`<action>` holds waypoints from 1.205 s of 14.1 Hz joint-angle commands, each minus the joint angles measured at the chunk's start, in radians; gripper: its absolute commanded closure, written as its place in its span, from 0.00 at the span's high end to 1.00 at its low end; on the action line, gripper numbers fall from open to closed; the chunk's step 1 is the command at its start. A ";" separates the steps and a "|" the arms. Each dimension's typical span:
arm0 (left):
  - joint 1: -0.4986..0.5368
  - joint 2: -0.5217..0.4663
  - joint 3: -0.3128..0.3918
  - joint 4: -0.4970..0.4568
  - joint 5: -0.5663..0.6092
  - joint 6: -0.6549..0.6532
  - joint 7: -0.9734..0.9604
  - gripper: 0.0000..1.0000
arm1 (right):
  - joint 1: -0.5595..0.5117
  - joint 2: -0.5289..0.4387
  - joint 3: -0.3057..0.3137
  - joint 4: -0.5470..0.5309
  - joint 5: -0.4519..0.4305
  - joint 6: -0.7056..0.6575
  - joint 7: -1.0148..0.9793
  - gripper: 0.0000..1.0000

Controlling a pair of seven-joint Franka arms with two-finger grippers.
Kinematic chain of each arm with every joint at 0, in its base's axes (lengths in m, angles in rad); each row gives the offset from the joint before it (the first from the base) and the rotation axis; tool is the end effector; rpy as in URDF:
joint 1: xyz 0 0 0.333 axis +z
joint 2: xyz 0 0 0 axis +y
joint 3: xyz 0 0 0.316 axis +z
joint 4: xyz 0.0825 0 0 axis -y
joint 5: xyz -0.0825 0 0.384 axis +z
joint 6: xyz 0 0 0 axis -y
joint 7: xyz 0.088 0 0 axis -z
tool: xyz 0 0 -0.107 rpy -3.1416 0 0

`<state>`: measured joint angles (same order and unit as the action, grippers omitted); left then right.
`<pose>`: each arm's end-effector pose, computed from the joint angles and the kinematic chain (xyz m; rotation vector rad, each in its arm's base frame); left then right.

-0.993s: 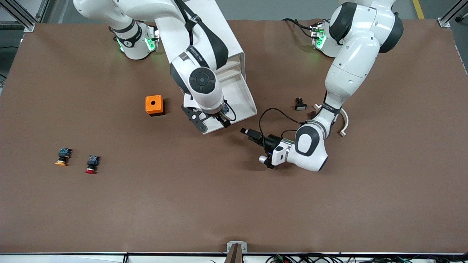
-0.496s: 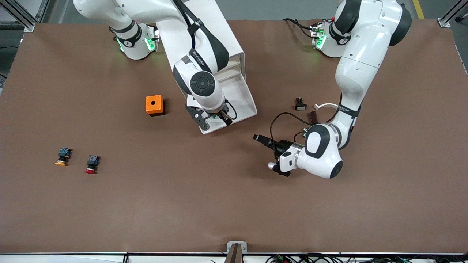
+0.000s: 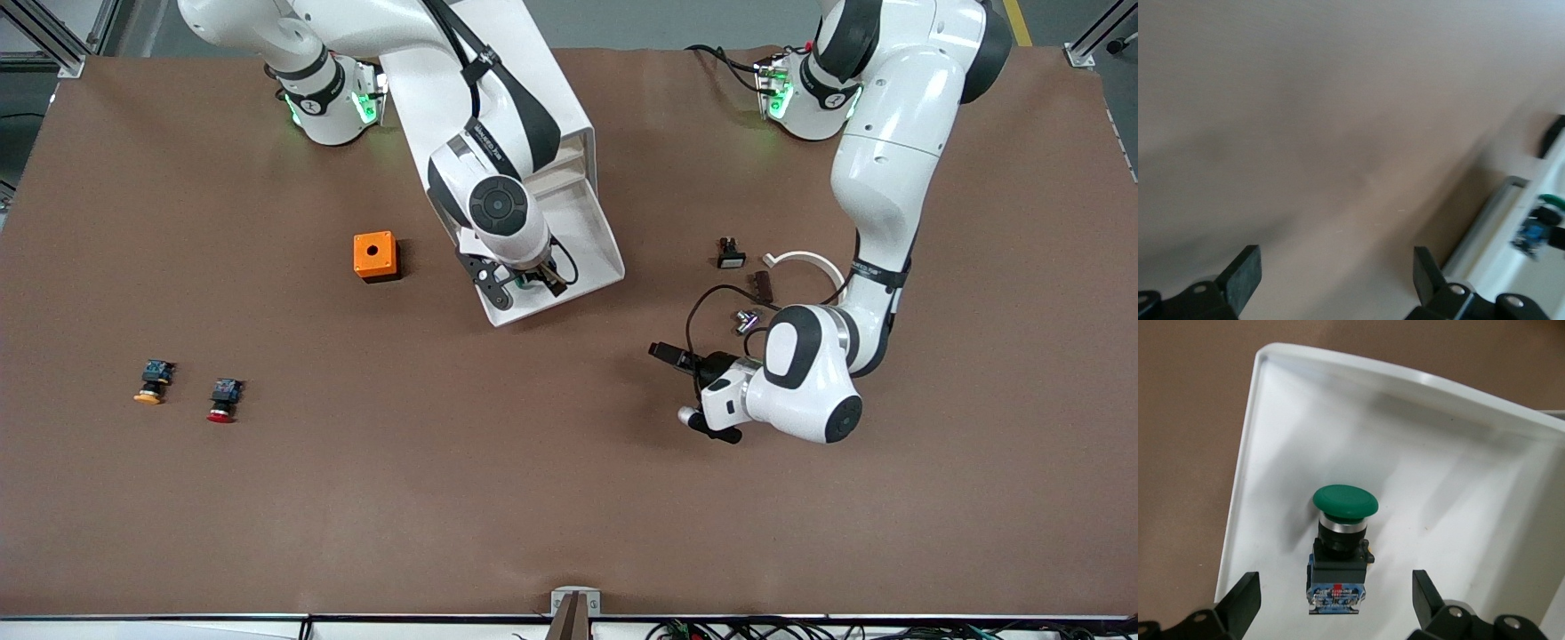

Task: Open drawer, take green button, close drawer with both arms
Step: 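Grasp the green button with the right gripper while the left gripper withdraws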

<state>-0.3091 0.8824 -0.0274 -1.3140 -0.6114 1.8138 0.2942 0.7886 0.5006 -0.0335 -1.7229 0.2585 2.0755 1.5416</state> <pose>0.6530 -0.2744 0.1932 2.4851 -0.4459 -0.5017 0.4641 0.4574 0.2854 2.7451 -1.3699 -0.3738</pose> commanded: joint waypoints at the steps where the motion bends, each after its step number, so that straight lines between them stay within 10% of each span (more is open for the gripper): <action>1: -0.019 -0.022 0.015 0.021 0.128 0.004 -0.047 1.00 | 0.011 -0.004 -0.003 -0.018 0.025 0.008 0.006 1.00; 11: -0.044 -0.052 0.014 0.071 0.533 0.081 -0.090 1.00 | 0.032 0.027 -0.003 -0.017 0.025 0.015 0.006 1.00; 17: -0.056 -0.091 0.003 0.068 0.539 0.071 -0.395 1.00 | 0.038 0.033 -0.003 -0.012 0.025 0.017 0.006 0.43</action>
<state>-0.3593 0.8172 -0.0260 -1.2296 -0.0905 1.8905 -0.0020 0.8151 0.5369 -0.0312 -1.7264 0.2601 2.0860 1.5421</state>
